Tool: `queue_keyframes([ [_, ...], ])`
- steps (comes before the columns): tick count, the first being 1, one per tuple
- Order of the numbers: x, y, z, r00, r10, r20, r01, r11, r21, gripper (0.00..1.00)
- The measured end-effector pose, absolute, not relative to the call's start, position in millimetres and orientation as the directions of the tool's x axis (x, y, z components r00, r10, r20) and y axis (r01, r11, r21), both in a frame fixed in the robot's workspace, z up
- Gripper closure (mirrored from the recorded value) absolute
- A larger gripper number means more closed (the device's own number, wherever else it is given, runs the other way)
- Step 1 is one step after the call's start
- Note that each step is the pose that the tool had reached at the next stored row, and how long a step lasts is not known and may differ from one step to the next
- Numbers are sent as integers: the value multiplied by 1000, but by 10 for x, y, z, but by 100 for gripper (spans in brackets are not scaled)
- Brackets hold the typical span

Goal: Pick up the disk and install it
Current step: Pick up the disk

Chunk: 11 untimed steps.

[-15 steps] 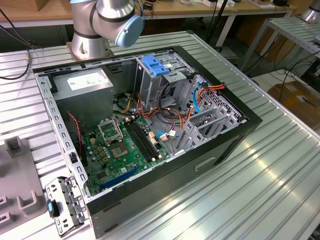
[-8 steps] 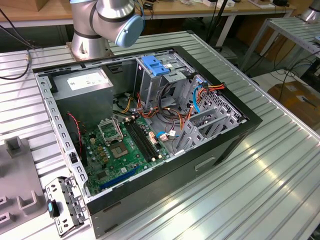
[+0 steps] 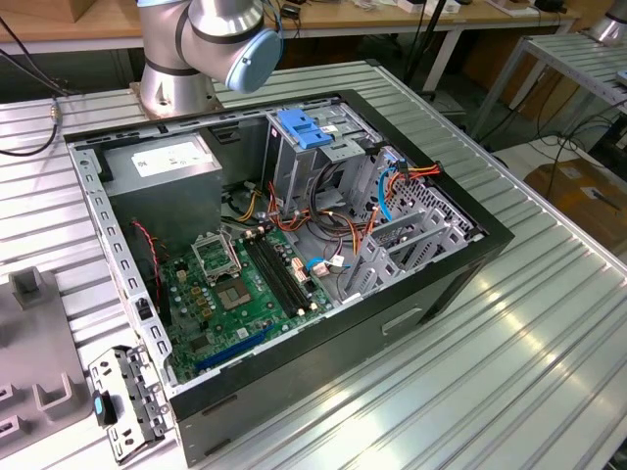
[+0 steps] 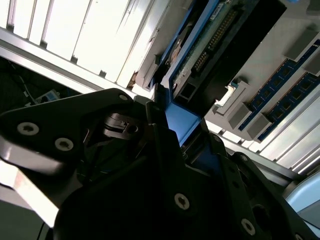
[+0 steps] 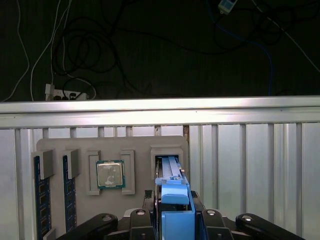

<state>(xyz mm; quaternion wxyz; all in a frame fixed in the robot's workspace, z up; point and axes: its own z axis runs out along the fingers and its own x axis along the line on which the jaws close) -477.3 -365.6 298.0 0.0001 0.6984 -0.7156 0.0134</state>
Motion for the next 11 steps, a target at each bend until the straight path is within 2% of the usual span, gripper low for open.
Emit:
queue_keyframes([
  [11,-4773,-3656,2978,-25,-1000,19,-1000,24,-19,63],
])
